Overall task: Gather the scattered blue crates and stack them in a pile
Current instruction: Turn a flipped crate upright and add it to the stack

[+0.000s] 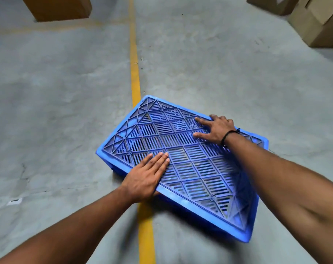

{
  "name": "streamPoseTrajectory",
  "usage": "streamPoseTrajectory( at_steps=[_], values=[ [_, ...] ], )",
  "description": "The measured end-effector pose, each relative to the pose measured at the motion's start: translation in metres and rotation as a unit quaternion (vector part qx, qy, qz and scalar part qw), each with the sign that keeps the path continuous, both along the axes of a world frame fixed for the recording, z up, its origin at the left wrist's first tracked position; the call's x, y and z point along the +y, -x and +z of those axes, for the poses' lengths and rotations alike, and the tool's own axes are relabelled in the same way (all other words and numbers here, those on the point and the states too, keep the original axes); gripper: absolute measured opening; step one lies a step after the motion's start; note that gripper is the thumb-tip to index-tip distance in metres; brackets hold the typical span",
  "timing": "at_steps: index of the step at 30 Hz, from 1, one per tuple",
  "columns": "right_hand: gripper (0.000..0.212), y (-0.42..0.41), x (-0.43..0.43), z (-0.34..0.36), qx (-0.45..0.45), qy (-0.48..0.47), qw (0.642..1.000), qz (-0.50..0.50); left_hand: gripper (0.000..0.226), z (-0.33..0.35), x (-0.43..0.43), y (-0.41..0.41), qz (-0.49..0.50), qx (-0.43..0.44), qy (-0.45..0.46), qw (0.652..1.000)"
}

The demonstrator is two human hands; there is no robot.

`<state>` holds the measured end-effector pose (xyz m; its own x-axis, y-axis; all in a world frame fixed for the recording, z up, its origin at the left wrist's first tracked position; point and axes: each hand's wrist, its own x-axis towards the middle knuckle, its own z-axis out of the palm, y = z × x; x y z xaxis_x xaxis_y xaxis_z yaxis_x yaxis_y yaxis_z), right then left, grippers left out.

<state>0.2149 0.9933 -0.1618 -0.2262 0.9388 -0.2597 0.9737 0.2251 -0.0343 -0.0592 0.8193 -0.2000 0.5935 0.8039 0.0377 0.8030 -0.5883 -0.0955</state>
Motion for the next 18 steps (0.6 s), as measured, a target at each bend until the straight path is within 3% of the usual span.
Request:
streamPoseTrajectory(
  at_steps=[8,12,18],
  values=[
    [0.091,-0.002,0.008,0.026,0.061,-0.085,0.993,-0.052,0.067,-0.004,0.035,0.021,0.040,-0.005,-0.029,0.999],
    [0.086,-0.004,0.027,0.064,0.059,-0.167,0.984,-0.033,0.067,-0.001,0.049,-0.005,0.049,-0.016,-0.043,0.998],
    [0.103,-0.007,0.032,0.083,0.045,-0.273,0.960,0.025,0.077,-0.017,0.052,-0.036,0.099,-0.038,-0.033,0.994]
  ],
)
